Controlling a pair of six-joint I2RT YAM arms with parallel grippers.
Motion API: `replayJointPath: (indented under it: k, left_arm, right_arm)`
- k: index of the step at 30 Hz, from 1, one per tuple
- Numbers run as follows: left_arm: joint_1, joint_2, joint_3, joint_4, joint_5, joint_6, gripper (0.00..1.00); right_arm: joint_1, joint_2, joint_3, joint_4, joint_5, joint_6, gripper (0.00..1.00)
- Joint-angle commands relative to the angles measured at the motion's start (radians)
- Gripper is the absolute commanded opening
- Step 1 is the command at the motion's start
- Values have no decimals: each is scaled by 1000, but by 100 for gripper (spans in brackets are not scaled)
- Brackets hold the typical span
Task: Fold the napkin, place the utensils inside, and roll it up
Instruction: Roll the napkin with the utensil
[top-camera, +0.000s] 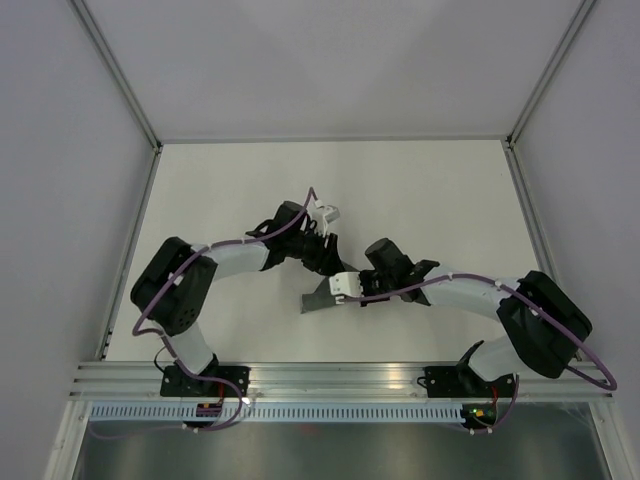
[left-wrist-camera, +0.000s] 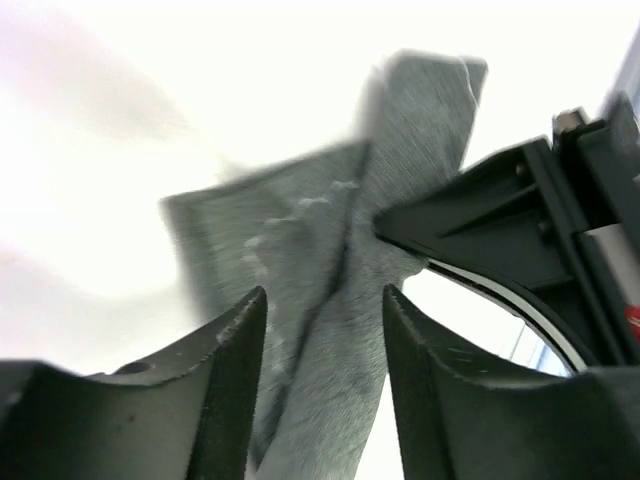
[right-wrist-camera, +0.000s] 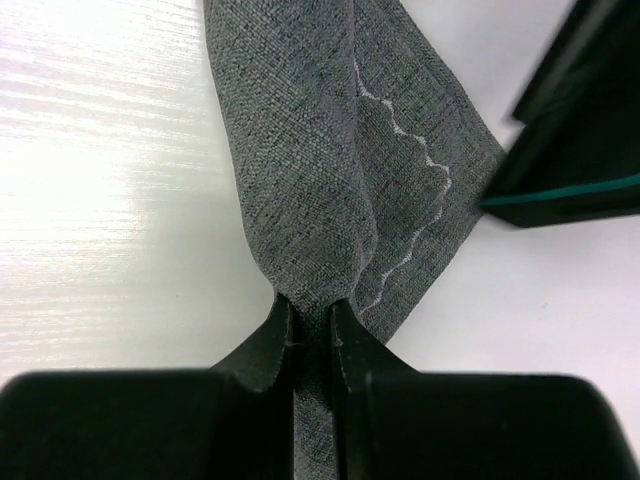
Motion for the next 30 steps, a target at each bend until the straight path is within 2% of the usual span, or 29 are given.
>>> replayJointPath:
  k: [1,6,10,14,17,20,21,25,30]
  left_arm:
    - [34,-160,-57,64,-184,-84,57]
    - [100,-380,-183,150,-434,-187,60]
    - [103,-596,-299,207,-609,-186,61]
    - [89,-843,-409,311,-666,-125,60]
    - [60,-929,-417,280,-663,-51,61]
    - [-47,-925,-346,191,-709,72,63]
    - [-135,-917,-332,177,-776,113,63]
    - [-341,-842,-275,155,-967,332,64]
    - [-472,-709,-263,152,-1077,438,66]
  right_arm:
    - [-20,59,60,-181,-53,5,1]
    - [-68,150,146,-296,-110,-14,0]
    - [-109,250,270,-417,-174,-41,1]
    - [-163,409,416,-598,-245,-69,0]
    - [-201,515,534,-704,-277,-90,0]
    - [-232,602,633,-778,-297,-101,1]
    - [-237,622,679,-792,-305,-97,0]
    - [-246,711,775,-858,-323,-89,0]
    - [-247,773,838,-884,-329,-77,0]
